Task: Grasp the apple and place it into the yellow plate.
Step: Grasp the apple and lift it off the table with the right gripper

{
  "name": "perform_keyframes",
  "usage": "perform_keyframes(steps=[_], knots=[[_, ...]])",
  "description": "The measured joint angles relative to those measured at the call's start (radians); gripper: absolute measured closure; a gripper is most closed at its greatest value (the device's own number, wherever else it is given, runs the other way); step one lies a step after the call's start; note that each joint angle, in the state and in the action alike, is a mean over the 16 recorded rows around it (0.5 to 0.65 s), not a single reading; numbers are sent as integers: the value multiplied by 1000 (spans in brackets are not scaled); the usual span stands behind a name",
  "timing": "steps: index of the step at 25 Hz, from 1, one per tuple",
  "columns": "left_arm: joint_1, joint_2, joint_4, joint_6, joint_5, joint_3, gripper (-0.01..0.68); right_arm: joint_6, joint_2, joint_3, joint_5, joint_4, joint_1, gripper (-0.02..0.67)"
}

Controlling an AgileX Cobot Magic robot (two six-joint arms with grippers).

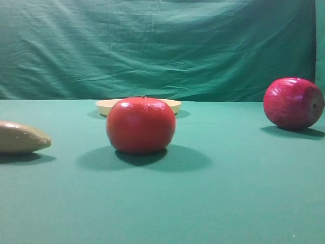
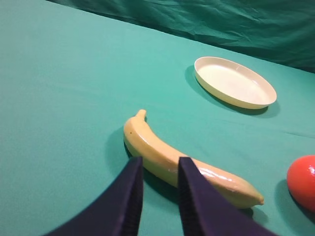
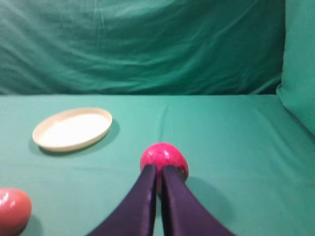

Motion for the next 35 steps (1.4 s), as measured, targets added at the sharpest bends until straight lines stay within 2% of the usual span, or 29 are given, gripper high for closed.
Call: perform_keyframes(steps=[6, 10, 22, 25, 28, 35], knots=[[0, 0, 0, 0, 0, 0, 516, -25, 265, -144, 59, -1, 0, 643], [0, 0, 0, 0, 0, 0, 516, -46, 410, -230, 74, -1, 0, 583], [0, 0, 0, 0, 0, 0, 516, -150, 761, -429, 104, 3, 5, 124], [0, 0, 0, 0, 0, 0, 516, -168, 840, -464, 101, 2, 14, 40], [0, 0, 0, 0, 0, 0, 516, -175, 918, -496, 88, -3, 23, 5], [0, 0, 0, 0, 0, 0, 516, -180, 1091, -568, 30, -26, 43, 3]])
